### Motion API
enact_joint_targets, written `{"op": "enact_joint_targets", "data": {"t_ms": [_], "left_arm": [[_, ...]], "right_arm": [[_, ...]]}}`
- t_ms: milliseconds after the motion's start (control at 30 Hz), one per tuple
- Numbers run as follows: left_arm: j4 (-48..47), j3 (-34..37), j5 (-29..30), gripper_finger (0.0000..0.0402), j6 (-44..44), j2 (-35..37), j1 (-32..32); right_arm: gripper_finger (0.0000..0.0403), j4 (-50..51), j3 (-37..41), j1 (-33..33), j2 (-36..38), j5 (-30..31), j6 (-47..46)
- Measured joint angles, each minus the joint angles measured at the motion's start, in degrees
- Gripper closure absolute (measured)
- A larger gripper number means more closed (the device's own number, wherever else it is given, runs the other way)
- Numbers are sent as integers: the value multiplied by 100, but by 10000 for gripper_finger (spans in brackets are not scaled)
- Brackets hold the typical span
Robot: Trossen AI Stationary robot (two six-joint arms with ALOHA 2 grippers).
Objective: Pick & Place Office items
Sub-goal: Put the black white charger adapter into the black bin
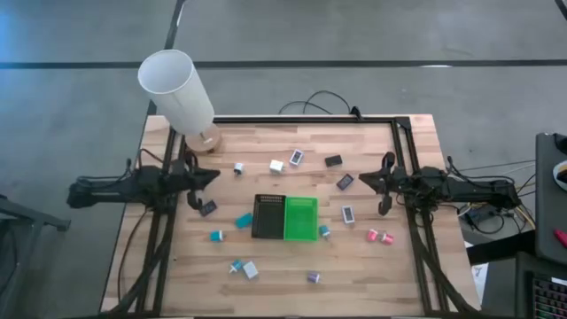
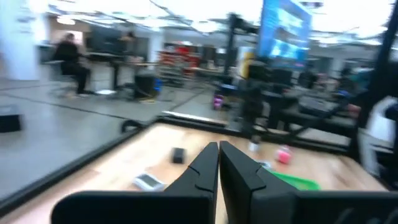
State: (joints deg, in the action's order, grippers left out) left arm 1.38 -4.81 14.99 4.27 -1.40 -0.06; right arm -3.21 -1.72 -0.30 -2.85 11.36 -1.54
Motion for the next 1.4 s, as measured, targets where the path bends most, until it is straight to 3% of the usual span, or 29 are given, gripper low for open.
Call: {"op": "enact_joint_targets", "data": {"t_ms": [333,567,700,800,967,1400], "left_arm": [[-1745,-1486,1632,383,687,-1007,0],[-2470,-2788,1754,383,961,-2447,1],[-3506,-3621,1752,383,1571,-3246,7],[-4546,-4137,1672,375,2226,-3827,11],[-5413,-4645,1464,339,2998,-4672,122],[-5544,-4811,-360,227,2800,-6178,1573]], "right_arm": [[369,321,0,0,-264,684,-467],[369,223,0,0,-374,688,-496],[369,130,0,0,-367,686,-573],[369,127,0,0,-367,685,-671],[369,128,0,0,-367,684,-754],[369,125,0,0,-374,680,-861]]}}
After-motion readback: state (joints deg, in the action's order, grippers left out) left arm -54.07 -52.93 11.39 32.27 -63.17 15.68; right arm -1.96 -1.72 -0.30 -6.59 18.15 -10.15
